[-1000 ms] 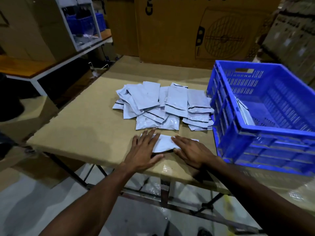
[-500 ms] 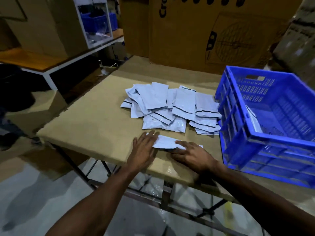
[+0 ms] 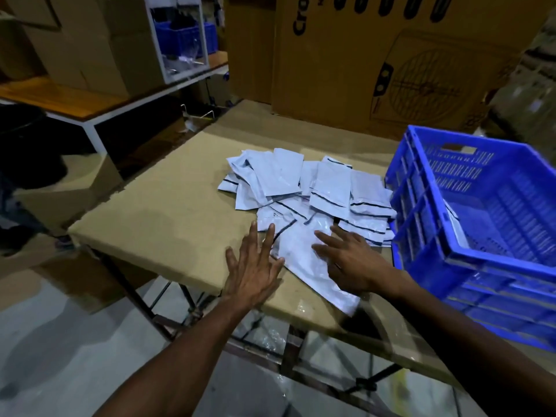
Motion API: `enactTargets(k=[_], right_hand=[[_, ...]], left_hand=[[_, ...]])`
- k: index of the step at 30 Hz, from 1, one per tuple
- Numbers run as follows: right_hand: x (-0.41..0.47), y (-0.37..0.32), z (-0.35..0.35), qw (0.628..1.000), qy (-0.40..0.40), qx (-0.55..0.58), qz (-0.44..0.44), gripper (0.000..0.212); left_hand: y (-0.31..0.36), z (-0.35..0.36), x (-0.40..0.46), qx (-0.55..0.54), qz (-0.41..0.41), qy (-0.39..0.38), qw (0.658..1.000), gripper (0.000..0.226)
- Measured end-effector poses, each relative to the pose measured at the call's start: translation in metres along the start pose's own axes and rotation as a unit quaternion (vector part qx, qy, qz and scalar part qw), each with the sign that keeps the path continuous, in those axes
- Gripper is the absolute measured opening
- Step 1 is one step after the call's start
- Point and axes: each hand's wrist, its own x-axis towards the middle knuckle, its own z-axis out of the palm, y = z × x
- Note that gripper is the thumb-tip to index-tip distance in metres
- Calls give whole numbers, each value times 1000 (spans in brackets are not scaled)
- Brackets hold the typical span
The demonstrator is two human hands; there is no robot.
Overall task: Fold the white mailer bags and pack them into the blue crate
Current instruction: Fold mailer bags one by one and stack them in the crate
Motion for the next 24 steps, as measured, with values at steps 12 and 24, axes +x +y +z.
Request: enactTargets(k=[12, 24], right_hand=[[-3, -45, 50, 985, -61, 157, 21, 75], [-2, -53, 74, 987, -22, 132, 92, 86]], left_hand=[[13, 2, 9, 161, 184, 5, 970, 56], [26, 13, 7, 106, 121, -74, 984, 67]])
